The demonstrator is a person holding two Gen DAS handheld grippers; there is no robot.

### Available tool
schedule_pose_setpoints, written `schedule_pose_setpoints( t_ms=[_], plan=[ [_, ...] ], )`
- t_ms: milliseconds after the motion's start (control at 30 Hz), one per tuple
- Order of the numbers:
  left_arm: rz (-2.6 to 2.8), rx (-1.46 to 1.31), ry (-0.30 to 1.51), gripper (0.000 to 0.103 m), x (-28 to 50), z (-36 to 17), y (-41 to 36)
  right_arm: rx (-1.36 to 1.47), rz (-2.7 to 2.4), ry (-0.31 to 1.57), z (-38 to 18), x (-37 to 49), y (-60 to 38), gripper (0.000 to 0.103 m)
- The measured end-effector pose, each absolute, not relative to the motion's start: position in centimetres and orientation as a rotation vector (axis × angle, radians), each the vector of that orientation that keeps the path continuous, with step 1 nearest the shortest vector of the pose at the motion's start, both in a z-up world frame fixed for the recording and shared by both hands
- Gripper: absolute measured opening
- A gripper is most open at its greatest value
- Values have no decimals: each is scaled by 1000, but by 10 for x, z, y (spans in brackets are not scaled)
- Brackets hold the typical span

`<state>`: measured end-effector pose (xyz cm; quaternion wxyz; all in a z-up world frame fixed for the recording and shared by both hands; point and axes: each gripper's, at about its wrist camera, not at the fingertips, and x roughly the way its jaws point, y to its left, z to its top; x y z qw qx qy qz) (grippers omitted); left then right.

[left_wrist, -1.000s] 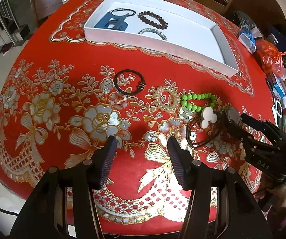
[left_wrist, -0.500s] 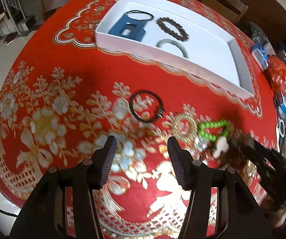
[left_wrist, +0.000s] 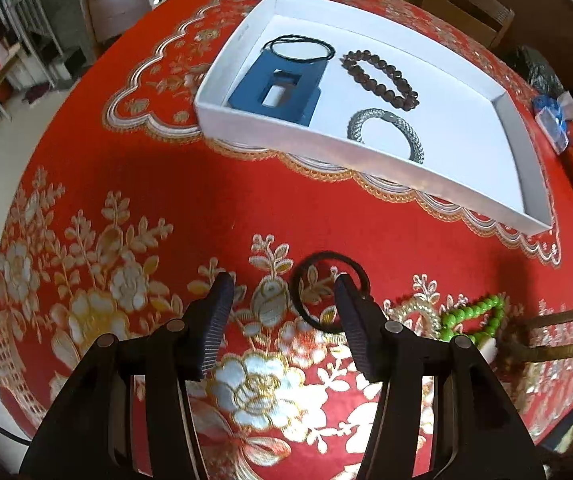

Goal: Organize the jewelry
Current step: 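Grasp the wristwatch with the right tool while the left tool grasps the black ring band, then carry the watch and black band into the tray and open both tools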

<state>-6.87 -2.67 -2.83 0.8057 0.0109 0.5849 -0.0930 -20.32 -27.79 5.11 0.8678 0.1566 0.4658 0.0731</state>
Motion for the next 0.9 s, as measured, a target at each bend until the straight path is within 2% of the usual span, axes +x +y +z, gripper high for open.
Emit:
schedule_pose_setpoints(
  t_ms=[33,67,133,333,633,900],
  plan=[
    [-201,41,1242,25,-68,-29,-29,332,153,972,53,-203,-279,36],
    [-197,74,1229,14,-68,-30,-31,338,152,969,55,-202,-279,36],
    [-214,93,1213,2,-68,-31,-34,339,152,963,58,-200,-279,36],
    [-284,20,1251,1,-66,-26,-22,336,171,938,71,-191,-274,36],
    [-360,-24,1177,1,-60,33,-15,323,190,905,92,-160,-270,36],
    [-367,-9,1103,1,-24,70,-29,299,193,899,103,-115,-266,36]
  ],
)
